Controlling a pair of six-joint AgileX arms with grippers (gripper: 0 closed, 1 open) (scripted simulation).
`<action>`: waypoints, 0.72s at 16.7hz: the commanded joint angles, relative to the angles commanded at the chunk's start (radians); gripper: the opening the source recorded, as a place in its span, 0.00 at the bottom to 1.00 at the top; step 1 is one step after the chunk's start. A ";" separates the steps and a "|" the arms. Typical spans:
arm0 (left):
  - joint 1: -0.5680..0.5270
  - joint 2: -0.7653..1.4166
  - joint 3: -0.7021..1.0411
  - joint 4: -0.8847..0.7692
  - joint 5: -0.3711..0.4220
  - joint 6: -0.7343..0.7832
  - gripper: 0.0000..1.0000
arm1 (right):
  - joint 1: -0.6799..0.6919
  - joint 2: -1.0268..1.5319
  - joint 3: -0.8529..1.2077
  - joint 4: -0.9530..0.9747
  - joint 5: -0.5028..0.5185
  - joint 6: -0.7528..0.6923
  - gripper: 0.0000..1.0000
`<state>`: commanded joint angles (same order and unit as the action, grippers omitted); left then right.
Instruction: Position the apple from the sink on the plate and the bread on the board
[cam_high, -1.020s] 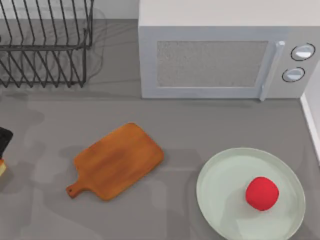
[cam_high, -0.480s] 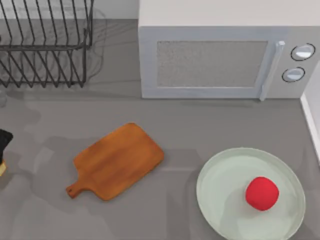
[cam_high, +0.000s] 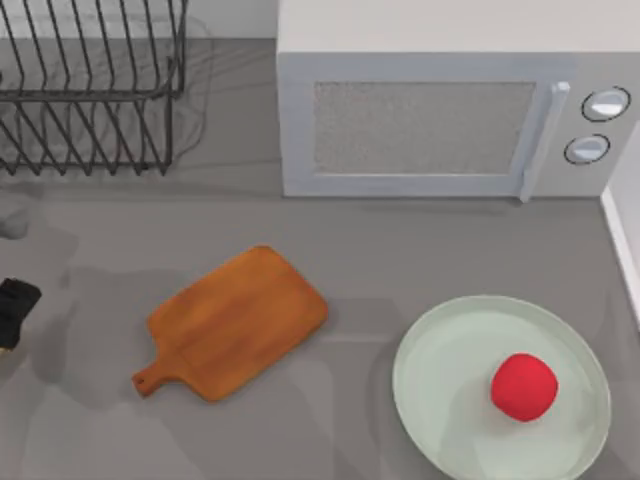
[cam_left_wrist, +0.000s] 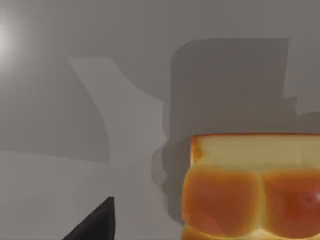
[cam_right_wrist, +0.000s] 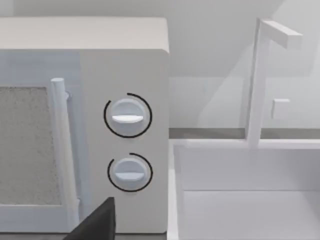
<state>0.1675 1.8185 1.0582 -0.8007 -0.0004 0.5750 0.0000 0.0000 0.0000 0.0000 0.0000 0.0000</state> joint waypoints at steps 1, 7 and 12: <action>0.001 0.019 -0.021 0.042 0.000 0.001 1.00 | 0.000 0.000 0.000 0.000 0.000 0.000 1.00; 0.002 0.057 -0.062 0.107 0.000 0.003 1.00 | 0.000 0.000 0.000 0.000 0.000 0.000 1.00; 0.002 0.057 -0.062 0.107 0.000 0.003 0.70 | 0.000 0.000 0.000 0.000 0.000 0.000 1.00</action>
<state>0.1697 1.8755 0.9966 -0.6937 -0.0002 0.5781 0.0000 0.0000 0.0000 0.0000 0.0000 0.0000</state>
